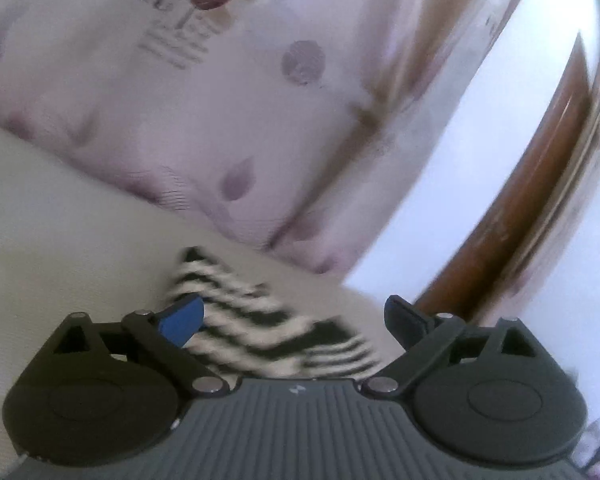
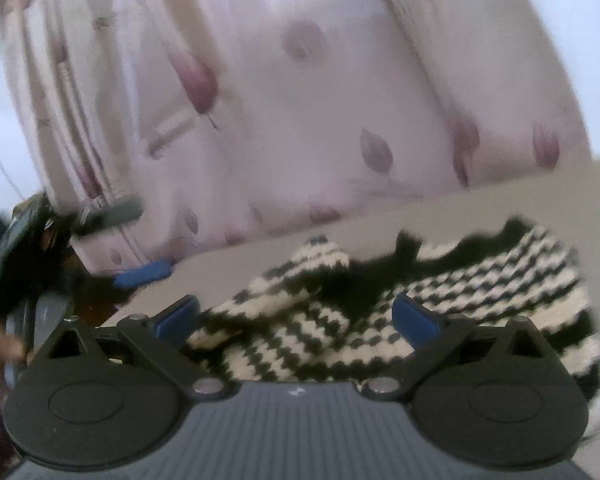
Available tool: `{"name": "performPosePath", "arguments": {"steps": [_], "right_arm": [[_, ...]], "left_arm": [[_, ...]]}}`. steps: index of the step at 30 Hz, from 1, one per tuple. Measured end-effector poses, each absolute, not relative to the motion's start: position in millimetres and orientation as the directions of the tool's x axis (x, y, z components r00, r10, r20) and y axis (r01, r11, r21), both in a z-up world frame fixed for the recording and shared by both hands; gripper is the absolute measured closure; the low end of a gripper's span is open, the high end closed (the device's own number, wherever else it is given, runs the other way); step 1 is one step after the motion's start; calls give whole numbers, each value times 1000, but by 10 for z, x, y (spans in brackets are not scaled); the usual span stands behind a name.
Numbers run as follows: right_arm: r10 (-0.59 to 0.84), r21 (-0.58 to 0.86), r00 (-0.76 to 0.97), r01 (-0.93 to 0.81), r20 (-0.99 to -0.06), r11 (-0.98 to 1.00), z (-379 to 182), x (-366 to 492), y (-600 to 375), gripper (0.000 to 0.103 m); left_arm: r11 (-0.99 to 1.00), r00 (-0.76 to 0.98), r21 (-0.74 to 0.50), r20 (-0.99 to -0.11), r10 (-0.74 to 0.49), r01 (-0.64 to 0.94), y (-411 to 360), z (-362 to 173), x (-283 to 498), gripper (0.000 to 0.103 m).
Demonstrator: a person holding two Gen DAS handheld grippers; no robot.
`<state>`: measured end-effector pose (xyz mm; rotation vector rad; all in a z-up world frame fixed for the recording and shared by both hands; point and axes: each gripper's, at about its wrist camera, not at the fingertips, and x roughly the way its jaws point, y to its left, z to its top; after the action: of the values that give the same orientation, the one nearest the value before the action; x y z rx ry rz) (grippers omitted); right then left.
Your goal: Fold small clothes
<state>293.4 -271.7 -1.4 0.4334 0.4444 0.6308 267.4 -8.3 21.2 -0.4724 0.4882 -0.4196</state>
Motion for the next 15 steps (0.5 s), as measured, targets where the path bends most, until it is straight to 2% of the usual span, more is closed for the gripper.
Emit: {"name": "performPosePath", "arguments": {"steps": [3, 5, 7, 9, 12, 15], "right_arm": [[671, 627, 687, -399, -278, 669, -97, 3192, -2630, 0], [696, 715, 659, -339, -284, 612, -208, 3347, -2611, 0], [734, 813, 637, -284, -236, 508, -321, 3474, -2629, 0], [760, 876, 616, -230, -206, 424, -403, 3573, -2640, 0], [790, 923, 588, -184, -173, 339, -464, 3670, -2618, 0], [793, 897, 575, -218, -202, 386, -344, 3693, -2538, 1]], "left_arm": [[783, 766, -552, -358, -534, 288, 9, -28, 2647, 10], [738, 741, -595, -329, -585, 318, -9, -176, 2636, 10], [700, 713, -623, -308, -629, 349, -45, -304, 2557, 10], [701, 699, -600, -305, -647, 387, -151, -367, 2538, 10], [692, 671, -570, -302, -678, 443, -325, -424, 2499, 10], [686, 648, -544, -305, -698, 483, -448, -514, 2480, 10]]}}
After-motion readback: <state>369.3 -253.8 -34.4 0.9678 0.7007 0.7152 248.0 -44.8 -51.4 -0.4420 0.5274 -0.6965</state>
